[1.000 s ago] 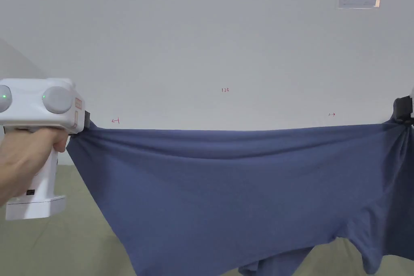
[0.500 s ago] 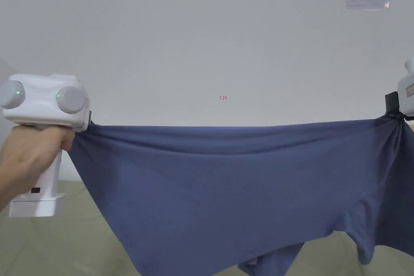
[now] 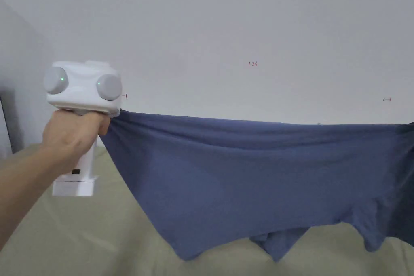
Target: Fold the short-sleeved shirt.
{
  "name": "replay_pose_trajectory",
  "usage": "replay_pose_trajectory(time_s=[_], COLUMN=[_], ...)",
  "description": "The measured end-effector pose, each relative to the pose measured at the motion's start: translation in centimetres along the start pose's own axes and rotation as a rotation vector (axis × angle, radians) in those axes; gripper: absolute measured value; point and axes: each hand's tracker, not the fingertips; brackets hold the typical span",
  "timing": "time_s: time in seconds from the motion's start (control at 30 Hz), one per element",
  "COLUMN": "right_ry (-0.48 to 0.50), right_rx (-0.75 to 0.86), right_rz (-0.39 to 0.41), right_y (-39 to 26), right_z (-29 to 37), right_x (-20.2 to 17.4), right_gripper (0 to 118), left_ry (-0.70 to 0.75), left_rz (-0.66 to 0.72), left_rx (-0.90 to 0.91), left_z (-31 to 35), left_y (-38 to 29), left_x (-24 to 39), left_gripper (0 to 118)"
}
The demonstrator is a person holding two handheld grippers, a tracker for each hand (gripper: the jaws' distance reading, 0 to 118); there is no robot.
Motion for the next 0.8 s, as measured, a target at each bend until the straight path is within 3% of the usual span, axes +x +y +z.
replay_pose_trajectory(time_s=[0.37, 0.5, 0.77, 0.8], right_ry=[0.064, 0.079, 0.125, 0.139], right_rx=[-0.23, -0.298, -0.322, -0.342], right_rz=[-0.026, 0.008, -0.119, -0.102], right_y=[-17.6, -24.5, -33.4, -34.0], right_z=[-1.6, 2.3, 11.4, 12.6], right_x=[-1.1, -0.6, 2.8, 3.0], right_gripper=[3, 3, 3, 3], left_ry=[-0.054, -0.102, -0.138, -0.137], left_rz=[-0.131, -0.1, -0.044, -0.031], left_rx=[-0.205, -0.285, -0.362, -0.368], left_z=[-1.4, 0.9, 7.0, 7.9], left_y=[-18.9, -24.9, -32.0, -32.6], left_x=[0.2, -1.8, -6.8, -7.4], left_gripper=[0, 0, 0, 0])
